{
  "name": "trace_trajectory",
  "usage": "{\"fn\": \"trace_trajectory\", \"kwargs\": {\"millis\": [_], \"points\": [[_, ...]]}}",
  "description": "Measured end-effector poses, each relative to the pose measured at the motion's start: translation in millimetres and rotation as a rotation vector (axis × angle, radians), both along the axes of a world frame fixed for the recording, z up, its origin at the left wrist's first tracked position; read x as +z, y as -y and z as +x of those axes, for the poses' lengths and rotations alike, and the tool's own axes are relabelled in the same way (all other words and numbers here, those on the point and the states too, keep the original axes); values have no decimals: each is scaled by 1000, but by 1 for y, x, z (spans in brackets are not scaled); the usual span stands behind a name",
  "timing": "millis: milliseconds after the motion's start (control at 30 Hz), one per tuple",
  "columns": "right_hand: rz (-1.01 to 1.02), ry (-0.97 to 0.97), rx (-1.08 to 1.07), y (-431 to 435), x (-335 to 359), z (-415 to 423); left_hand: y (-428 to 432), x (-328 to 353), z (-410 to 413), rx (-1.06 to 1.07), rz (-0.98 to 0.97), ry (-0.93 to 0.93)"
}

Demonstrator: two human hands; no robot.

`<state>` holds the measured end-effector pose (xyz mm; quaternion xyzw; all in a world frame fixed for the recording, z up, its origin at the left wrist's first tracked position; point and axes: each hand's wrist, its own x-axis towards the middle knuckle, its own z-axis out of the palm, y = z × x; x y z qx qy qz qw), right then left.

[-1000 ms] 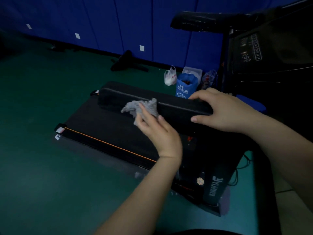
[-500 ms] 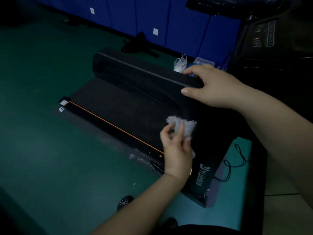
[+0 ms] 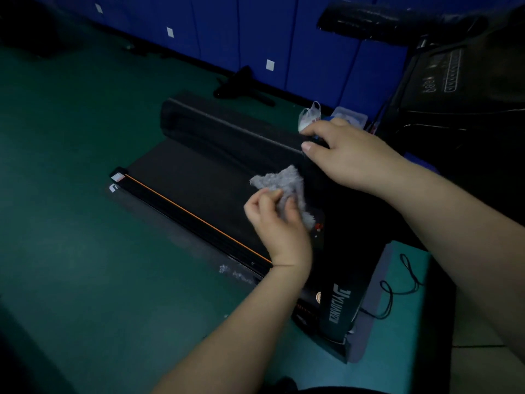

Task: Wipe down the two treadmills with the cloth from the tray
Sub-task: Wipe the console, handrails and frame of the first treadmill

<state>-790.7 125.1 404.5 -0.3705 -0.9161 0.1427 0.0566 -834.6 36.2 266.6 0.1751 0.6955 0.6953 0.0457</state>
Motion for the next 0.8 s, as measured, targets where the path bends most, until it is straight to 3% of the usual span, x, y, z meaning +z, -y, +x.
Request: {"fn": "trace_trajectory", "kwargs": {"millis": [100, 133, 200, 300, 433, 500, 600, 633, 700, 800], "points": [[-3, 5, -3, 0, 0, 0, 12, -12, -31, 184, -177, 439], [-4, 5, -3, 0, 0, 0, 16, -14, -35, 230, -181, 487], [0, 6, -5, 0, 1, 0, 20, -3, -27, 220, -94, 335], [12, 1, -5, 1, 0, -1, 9, 15, 3, 57, 46, -59], [20, 4, -4, 1, 0, -1, -14, 24, -2, 50, 90, -97], [10, 4, 6, 1, 0, 0, -17, 17, -31, 123, 19, 22], [-2, 10, 10, 0, 1, 1, -12, 7, -96, 320, -85, 460], [-4, 10, 8, 1, 1, 1, -6, 9, -109, 364, -93, 506], [-3, 3, 2, 1, 1, 0, -2, 22, -110, 369, -38, 356], [9, -4, -9, 1, 0, -1, -12, 42, -71, 206, 76, 20]]}}
